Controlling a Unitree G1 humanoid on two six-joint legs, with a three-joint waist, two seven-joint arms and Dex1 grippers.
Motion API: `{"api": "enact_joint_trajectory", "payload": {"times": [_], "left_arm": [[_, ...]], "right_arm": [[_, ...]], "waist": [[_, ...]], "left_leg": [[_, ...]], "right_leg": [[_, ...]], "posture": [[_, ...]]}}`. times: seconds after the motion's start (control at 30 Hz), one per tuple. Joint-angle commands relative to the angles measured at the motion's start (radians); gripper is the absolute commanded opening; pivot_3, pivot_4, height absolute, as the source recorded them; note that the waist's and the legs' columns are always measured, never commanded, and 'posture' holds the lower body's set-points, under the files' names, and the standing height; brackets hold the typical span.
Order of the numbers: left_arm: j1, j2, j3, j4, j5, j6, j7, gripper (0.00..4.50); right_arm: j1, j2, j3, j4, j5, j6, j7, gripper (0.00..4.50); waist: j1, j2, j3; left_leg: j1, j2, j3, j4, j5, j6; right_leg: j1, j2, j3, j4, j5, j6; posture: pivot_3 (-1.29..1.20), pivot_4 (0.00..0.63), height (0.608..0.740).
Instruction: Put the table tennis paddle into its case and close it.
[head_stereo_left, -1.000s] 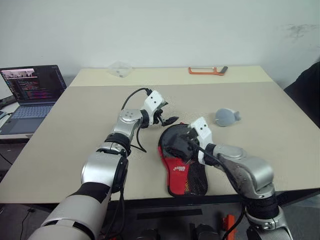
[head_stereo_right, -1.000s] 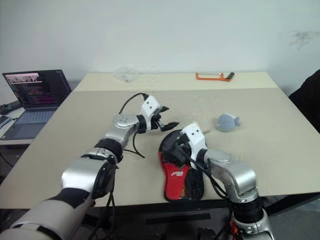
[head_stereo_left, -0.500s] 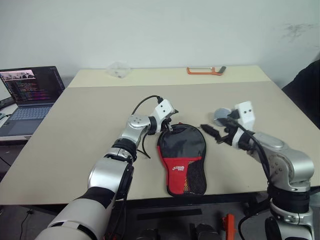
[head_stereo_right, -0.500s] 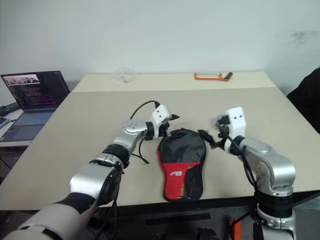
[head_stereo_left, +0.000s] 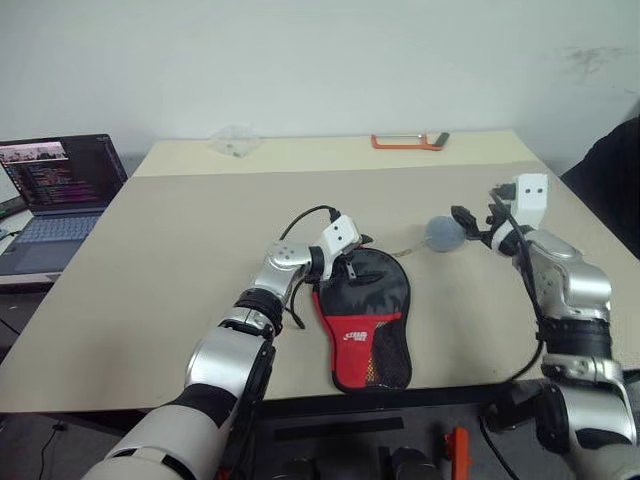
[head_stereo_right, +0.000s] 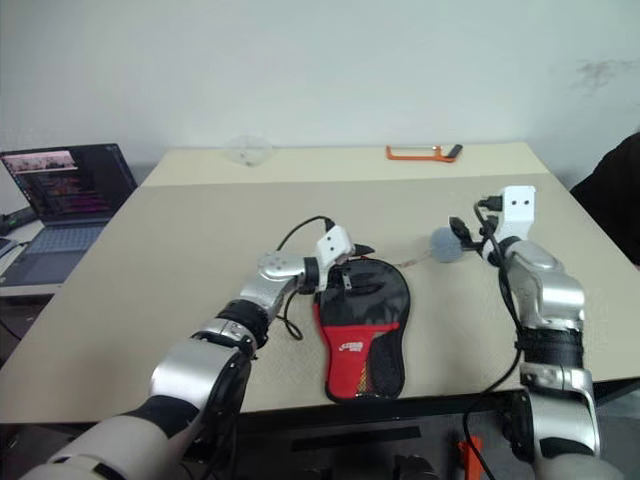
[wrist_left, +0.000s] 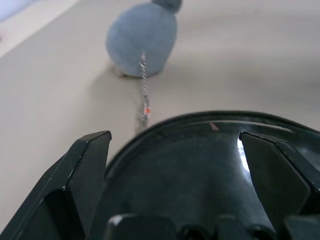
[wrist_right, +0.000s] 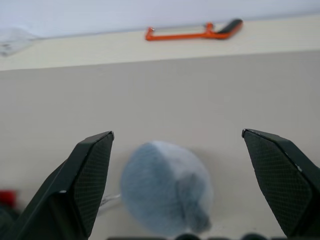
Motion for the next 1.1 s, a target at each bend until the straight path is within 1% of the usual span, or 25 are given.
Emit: {"api": "enact_joint_trajectory", "payload": {"times": [0.03, 0.1, 0.23, 0.37, 0.53, 0.63, 0.8, 0.83, 0.93, 1.03, 1.1], "left_arm": [[-0.008, -0.002, -0.006, -0.029, -0.004, -0.015, 0.002, 4.48], [-0.008, -0.002, -0.01, -0.029, -0.003, -0.016, 0.004, 4.48], [-0.003, -0.001, -0.015, -0.03, 0.0, -0.019, 0.006, 4.48], [0.015, 0.0, -0.013, -0.038, -0.015, -0.017, -0.023, 4.48], [0.04, -0.003, -0.017, -0.053, -0.027, -0.022, -0.086, 4.48], [0.045, -0.002, -0.024, -0.045, -0.016, -0.024, -0.081, 4.5], [0.048, -0.001, -0.044, -0.025, 0.006, -0.029, -0.06, 4.5], [0.048, -0.002, -0.046, -0.022, 0.007, -0.028, -0.054, 4.5], [0.052, -0.006, -0.053, -0.016, 0.013, -0.028, -0.047, 4.5], [0.062, -0.01, -0.061, -0.01, 0.02, -0.026, -0.042, 4.5], [0.069, -0.014, -0.063, -0.004, 0.023, -0.023, -0.042, 4.5]], "right_arm": [[-0.09, 0.01, -0.003, 0.199, -0.027, -0.122, -0.018, 4.5], [-0.139, 0.017, -0.02, 0.323, -0.024, -0.167, -0.029, 4.5], [-0.206, 0.01, -0.008, 0.525, -0.056, -0.268, -0.048, 4.5], [-0.242, 0.019, -0.001, 0.608, -0.059, -0.302, -0.021, 4.5], [-0.258, 0.031, 0.0, 0.628, -0.052, -0.288, 0.018, 4.5], [-0.254, 0.038, 0.012, 0.62, -0.056, -0.261, 0.045, 3.88], [-0.237, 0.053, 0.037, 0.59, -0.065, -0.216, 0.082, 2.26], [-0.233, 0.055, 0.041, 0.584, -0.067, -0.212, 0.084, 1.87], [-0.225, 0.056, 0.052, 0.571, -0.078, -0.207, 0.075, 0.96], [-0.217, 0.058, 0.065, 0.552, -0.089, -0.206, 0.059, 0.31], [-0.211, 0.058, 0.07, 0.524, -0.094, -0.207, 0.042, 0.12]], "waist": [[0.0, 0.0, 0.0], [0.0, 0.0, 0.0], [-0.001, 0.0, 0.0], [-0.004, 0.0, 0.0], [-0.013, 0.0, 0.0], [-0.014, 0.0, 0.0], [-0.014, 0.0, 0.0], [-0.014, 0.0, 0.0], [-0.014, 0.0, 0.0], [-0.014, 0.001, 0.0], [-0.014, 0.001, 0.0]], "left_leg": [[0.0, 0.0, 0.0, 0.0, 0.0, 0.0], [0.0, 0.0, 0.0, 0.0, 0.0, 0.0], [-0.001, 0.0, 0.0, -0.001, 0.0, 0.0], [0.0, 0.0, 0.0, -0.001, 0.0, 0.0], [0.0, 0.0, 0.0, -0.001, 0.0, 0.0], [0.0, 0.0, 0.0, -0.001, 0.0, 0.0], [0.0, 0.0, 0.0, 0.0, 0.0, 0.0], [0.0, 0.0, 0.0, 0.0, 0.0, 0.0], [0.0, 0.0, 0.0, 0.0, 0.0, 0.0], [0.0, 0.0, 0.0, 0.0, 0.0, 0.0], [0.0, 0.0, 0.0, 0.0, 0.0, 0.0]], "right_leg": [[0.0, 0.0, 0.0, 0.0, 0.0, 0.0], [0.0, 0.0, 0.0, 0.0, 0.0, 0.0], [-0.001, 0.0, 0.0, -0.001, 0.0, 0.0], [0.0, 0.0, 0.0, -0.001, 0.0, 0.0], [0.0, 0.0, 0.001, -0.001, 0.0, 0.0], [0.0, 0.0, 0.001, -0.001, 0.0, 0.0], [0.0, 0.0, 0.0, 0.0, 0.0, 0.0], [0.0, 0.0, 0.0, 0.0, 0.0, 0.0], [0.0, 0.0, 0.0, 0.0, 0.0, 0.0], [0.0, 0.0, 0.0, 0.0, 0.0, 0.0], [0.0, 0.0, 0.0, 0.0, 0.0, 0.0]], "posture": [[0.0, 0.15, 0.74], [0.0, 0.15, 0.74], [0.0, 0.15, 0.74], [0.0, 0.15, 0.74], [0.0, 0.15, 0.74], [0.0, 0.15, 0.74], [0.0, 0.15, 0.74], [0.0, 0.15, 0.74], [0.0, 0.15, 0.74], [0.0, 0.15, 0.74], [0.0, 0.15, 0.74]]}}
